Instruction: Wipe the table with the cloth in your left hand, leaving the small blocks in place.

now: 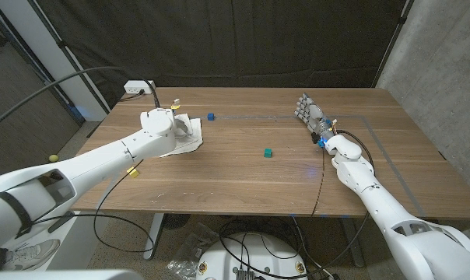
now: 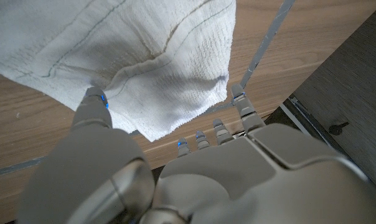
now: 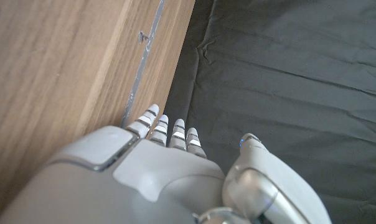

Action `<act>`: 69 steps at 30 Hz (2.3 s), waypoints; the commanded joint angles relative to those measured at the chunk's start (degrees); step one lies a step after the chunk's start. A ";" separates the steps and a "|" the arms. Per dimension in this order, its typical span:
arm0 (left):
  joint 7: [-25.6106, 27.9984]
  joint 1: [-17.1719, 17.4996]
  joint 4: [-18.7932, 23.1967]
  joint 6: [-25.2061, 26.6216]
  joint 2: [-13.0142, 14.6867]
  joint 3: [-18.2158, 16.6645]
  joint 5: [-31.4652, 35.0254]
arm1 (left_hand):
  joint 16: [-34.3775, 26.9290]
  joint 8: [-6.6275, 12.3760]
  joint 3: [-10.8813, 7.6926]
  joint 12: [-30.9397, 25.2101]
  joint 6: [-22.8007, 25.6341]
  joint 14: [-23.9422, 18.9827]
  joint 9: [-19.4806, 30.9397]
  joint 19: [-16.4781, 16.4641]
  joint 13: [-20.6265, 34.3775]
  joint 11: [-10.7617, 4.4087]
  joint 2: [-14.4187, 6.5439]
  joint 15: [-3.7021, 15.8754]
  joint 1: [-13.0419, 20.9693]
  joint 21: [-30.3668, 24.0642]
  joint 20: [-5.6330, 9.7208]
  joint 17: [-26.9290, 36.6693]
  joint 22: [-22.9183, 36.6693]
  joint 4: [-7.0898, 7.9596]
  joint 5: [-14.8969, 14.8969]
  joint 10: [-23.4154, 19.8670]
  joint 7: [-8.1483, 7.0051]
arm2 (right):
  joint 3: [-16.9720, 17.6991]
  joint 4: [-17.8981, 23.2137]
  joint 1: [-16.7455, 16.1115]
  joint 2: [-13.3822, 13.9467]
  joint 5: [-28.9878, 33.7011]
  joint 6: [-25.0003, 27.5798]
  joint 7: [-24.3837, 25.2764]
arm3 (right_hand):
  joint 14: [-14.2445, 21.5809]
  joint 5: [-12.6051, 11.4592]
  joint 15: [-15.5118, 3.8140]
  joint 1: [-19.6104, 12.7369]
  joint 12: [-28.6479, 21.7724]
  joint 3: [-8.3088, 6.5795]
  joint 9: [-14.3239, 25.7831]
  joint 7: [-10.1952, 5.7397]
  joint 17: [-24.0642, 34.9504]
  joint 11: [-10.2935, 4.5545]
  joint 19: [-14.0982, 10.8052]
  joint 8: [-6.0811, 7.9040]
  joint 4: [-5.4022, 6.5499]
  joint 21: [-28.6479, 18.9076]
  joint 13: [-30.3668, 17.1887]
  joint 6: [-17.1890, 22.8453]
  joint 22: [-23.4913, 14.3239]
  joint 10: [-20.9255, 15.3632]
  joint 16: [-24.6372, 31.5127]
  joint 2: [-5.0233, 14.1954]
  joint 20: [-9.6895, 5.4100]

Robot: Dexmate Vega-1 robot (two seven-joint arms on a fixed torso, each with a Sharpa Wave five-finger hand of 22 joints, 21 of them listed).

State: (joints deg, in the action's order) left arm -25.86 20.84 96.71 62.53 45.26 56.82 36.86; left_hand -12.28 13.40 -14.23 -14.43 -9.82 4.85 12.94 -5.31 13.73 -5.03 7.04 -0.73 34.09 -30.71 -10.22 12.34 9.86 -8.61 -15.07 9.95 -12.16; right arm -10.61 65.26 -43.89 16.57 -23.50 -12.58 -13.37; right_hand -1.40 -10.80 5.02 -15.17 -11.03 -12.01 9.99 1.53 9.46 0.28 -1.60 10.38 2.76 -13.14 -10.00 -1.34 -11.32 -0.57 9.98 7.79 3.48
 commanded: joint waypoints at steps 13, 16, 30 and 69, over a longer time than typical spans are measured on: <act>-10.55 -3.00 -10.73 -6.83 -5.20 2.17 9.12 | -1.06 1.40 0.80 -1.78 3.60 -3.37 -0.08 -5.11 0.14 -0.32 -0.88 2.64 1.85 0.44 3.19 0.15 -0.01 0.84 -0.67 -1.40 -0.44 | -0.47 0.73 -0.75 0.30 0.05 -1.10 0.57 | 0.03 0.11 0.52 0.24 -0.25 0.01 0.35 0.02 0.36 0.38 -0.06 0.34 -0.27 0.13 -0.13 -0.29 -0.20 0.01 0.37 -0.53 0.43; -11.90 -3.43 -12.13 -6.88 -5.93 3.45 11.55 | -1.03 1.54 0.82 -1.81 4.11 -3.51 -0.10 -5.86 0.12 -0.37 -0.96 2.83 2.14 0.42 3.45 0.10 -0.02 0.83 -0.68 -1.60 -0.44 | -0.50 0.66 -0.69 0.34 0.06 -1.16 0.63 | 0.05 0.11 0.52 0.28 -0.26 0.03 0.35 -0.02 0.36 0.32 -0.09 0.36 -0.27 0.13 -0.13 -0.25 -0.20 -0.01 0.37 -0.54 0.42; -14.21 -3.66 -19.81 -8.92 -9.59 6.78 22.03 | -3.00 6.44 0.91 -5.84 22.93 -15.17 -1.14 -18.01 -1.21 -2.83 -3.37 8.38 7.68 2.08 7.51 -0.83 -0.02 1.10 1.07 -19.08 -0.34 | -1.19 -0.48 0.32 0.46 0.80 -1.58 0.96 | 0.08 0.10 0.54 0.50 -0.27 0.14 0.35 -0.06 0.37 0.34 -0.11 0.36 -0.26 0.13 -0.13 -0.23 -0.21 -0.07 0.37 -0.57 0.41; 28.96 15.00 -11.48 -20.13 -8.59 -10.51 19.30 | -17.92 15.13 -5.10 -16.17 65.50 -71.77 0.01 -49.41 8.43 -5.34 -12.64 14.10 36.21 -9.00 21.34 14.53 2.00 0.83 4.83 -65.35 9.52 | -1.90 1.50 -0.53 2.00 1.63 -1.34 3.14 | 0.23 -0.01 0.51 0.73 -0.28 0.25 0.35 -0.18 0.33 0.33 -0.06 0.36 -0.45 0.19 -0.13 -0.25 -0.21 -0.15 0.32 -0.62 0.45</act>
State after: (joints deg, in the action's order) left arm -13.43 30.46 80.14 48.41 35.40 52.53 60.16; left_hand -29.75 28.22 -19.76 -29.96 46.65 -66.16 12.46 -54.05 21.68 -2.87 -5.18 12.89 70.27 -39.17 7.57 26.38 11.61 -7.80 -9.93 -48.16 1.42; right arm -12.22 65.91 -44.13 18.19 -22.09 -14.05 -10.78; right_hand -1.09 -10.80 5.33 -14.87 -11.03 -11.86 10.27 1.53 9.60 0.28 -1.60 10.37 2.61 -13.14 -10.00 -1.34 -11.32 -0.57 9.98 7.48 3.48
